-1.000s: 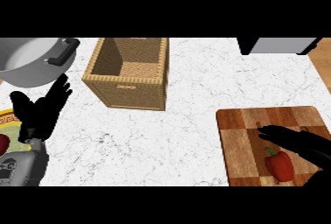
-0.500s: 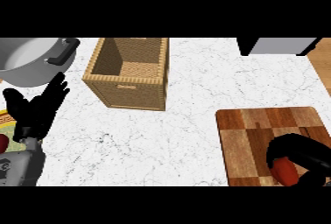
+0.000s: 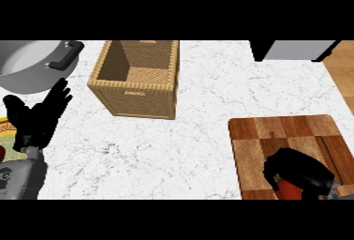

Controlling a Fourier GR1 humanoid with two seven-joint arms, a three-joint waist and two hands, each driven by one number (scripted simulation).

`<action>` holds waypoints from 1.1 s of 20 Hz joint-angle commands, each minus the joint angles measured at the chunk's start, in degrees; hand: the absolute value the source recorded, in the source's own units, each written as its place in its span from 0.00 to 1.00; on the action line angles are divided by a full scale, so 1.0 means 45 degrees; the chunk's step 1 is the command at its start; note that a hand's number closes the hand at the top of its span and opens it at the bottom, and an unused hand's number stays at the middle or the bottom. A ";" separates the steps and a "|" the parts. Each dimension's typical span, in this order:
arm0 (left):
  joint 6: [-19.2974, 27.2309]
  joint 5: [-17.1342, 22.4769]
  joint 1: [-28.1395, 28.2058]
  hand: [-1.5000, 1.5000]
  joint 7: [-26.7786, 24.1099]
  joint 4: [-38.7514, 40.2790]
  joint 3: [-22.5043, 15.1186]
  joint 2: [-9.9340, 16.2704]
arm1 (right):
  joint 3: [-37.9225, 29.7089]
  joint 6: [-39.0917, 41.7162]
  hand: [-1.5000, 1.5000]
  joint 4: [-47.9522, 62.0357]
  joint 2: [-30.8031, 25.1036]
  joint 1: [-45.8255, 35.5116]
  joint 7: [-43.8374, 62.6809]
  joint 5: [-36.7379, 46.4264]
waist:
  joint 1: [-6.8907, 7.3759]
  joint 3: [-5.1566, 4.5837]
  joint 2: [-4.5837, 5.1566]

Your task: Pick the bell pepper from the cutting board and place it in the basket

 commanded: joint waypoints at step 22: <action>-0.0087 0.0045 0.0127 0.50 0.0030 -0.0050 0.0006 0.0013 | 0.8356 -0.5943 1.00 -0.5033 0.6336 0.2124 1.0562 -0.1975 | 0.0025 0.0322 -0.0135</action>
